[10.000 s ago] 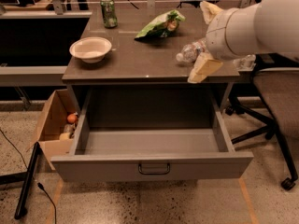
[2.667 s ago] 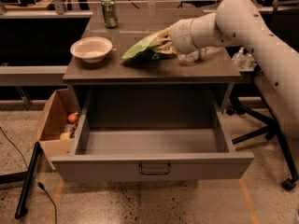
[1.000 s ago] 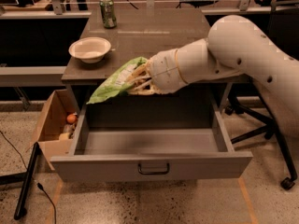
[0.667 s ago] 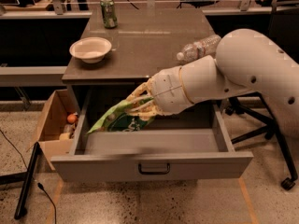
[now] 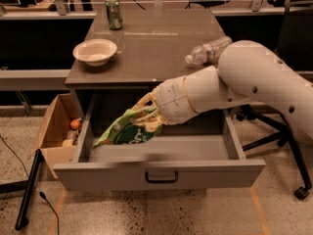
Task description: Place green rice chip bag into top drawer
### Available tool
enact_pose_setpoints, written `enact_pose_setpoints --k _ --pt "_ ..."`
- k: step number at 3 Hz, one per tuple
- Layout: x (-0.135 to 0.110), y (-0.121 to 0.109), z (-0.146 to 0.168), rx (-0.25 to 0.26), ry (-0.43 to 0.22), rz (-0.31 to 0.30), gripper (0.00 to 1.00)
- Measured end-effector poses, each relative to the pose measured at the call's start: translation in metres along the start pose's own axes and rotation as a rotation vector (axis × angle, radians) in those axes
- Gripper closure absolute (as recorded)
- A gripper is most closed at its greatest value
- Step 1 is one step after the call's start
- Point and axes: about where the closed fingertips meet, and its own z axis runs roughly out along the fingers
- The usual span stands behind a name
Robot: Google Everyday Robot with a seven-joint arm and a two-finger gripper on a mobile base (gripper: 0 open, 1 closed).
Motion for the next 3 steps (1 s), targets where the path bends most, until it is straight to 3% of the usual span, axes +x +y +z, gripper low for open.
enact_pose_setpoints --k 2,3 --pt "0.044 0.011 0.031 -0.031 0.027 -0.004 1.00" --pt "0.073 0.018 0.041 -0.045 0.085 0.005 1.00"
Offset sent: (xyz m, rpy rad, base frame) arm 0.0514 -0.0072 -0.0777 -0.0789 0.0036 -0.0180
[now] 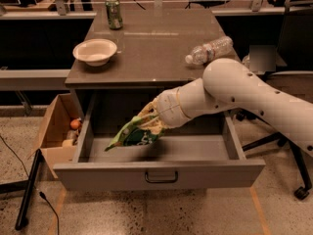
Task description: Place green rice chip bag into top drawer
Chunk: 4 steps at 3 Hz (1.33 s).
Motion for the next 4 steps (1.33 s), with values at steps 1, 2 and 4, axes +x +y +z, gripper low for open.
enact_pose_setpoints --k 1,2,4 --pt "0.023 0.003 0.012 -0.018 0.068 -0.001 1.00" --pt "0.032 0.007 0.029 -0.047 0.085 0.007 0.87" --pt "0.032 0.020 0.054 -0.093 0.071 0.047 0.39"
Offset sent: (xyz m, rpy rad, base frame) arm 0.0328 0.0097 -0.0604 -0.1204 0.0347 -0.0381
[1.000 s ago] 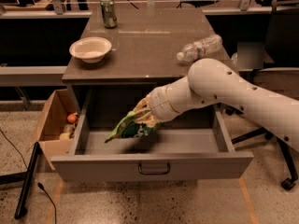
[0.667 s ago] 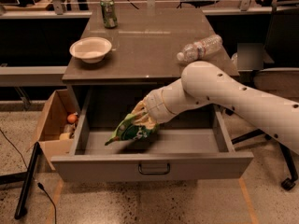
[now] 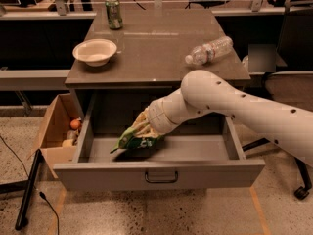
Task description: Place green rice chip bag into top drawer
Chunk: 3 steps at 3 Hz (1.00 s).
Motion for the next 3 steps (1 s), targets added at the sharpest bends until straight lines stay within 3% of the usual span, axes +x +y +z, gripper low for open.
enact_pose_setpoints --k 1,2,3 --pt "0.001 0.000 0.004 -0.006 -0.004 0.014 0.17" --pt "0.006 -0.003 0.001 0.019 -0.019 0.078 0.00" --pt "0.009 -0.012 -0.013 0.063 -0.022 0.133 0.16"
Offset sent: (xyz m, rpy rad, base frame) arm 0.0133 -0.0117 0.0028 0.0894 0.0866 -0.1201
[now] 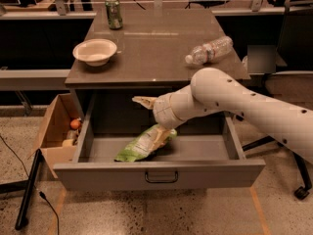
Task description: Place green rice chip bag into top drawer
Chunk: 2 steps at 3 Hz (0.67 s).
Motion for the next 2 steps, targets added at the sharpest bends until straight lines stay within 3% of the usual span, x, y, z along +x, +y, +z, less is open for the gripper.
enact_pose_setpoints --k 1,2 --pt "0.003 -0.009 -0.024 0.037 0.012 0.042 0.41" --pt "0.011 -0.003 -0.053 0.044 0.051 0.090 0.64"
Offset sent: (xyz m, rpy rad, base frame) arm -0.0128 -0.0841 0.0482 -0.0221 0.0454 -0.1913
